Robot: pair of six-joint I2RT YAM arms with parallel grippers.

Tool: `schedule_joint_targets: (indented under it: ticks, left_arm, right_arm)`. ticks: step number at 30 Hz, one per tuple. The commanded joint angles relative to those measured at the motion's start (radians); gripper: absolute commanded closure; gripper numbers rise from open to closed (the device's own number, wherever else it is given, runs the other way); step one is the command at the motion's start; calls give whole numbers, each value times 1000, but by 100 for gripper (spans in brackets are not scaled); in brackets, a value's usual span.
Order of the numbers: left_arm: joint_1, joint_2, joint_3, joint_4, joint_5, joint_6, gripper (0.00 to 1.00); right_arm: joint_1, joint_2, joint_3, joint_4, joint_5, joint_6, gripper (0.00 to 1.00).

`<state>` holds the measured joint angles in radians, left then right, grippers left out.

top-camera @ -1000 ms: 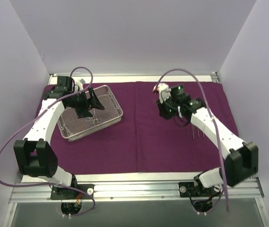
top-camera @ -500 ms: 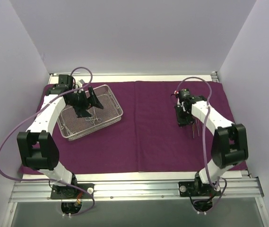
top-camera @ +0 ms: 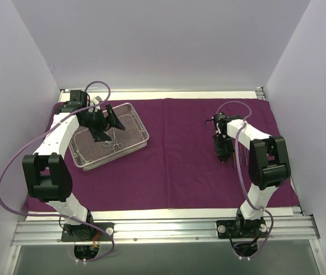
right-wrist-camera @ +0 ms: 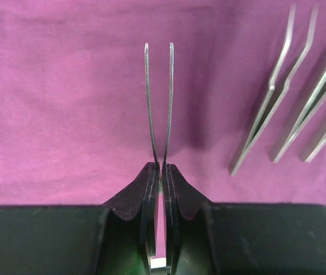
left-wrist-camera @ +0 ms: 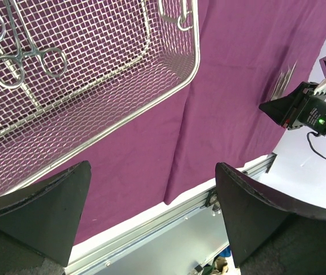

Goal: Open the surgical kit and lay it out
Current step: Place the medical item in the surgical kit.

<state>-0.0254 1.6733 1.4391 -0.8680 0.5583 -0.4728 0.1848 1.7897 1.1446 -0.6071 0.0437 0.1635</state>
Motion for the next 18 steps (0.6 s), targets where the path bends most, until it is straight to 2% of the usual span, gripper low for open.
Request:
schedule_joint_targets:
  ticks: [1,7,9,18]
  left_arm:
    - [12,11,26,64,45,-20,2]
    - [19,9,-3,96,72,-32,2]
    - [56,8,-17,106,83,-35,2]
    - [76,9,-20,118,98,-44,2]
  right_arm:
    - [7,36,82,-86,85,-13,100]
    - [5,66,121,-111,134,-82,100]
    - [5,80,119,-114,128,-82,100]
    - [7,108,145,-141,74,-53,100]
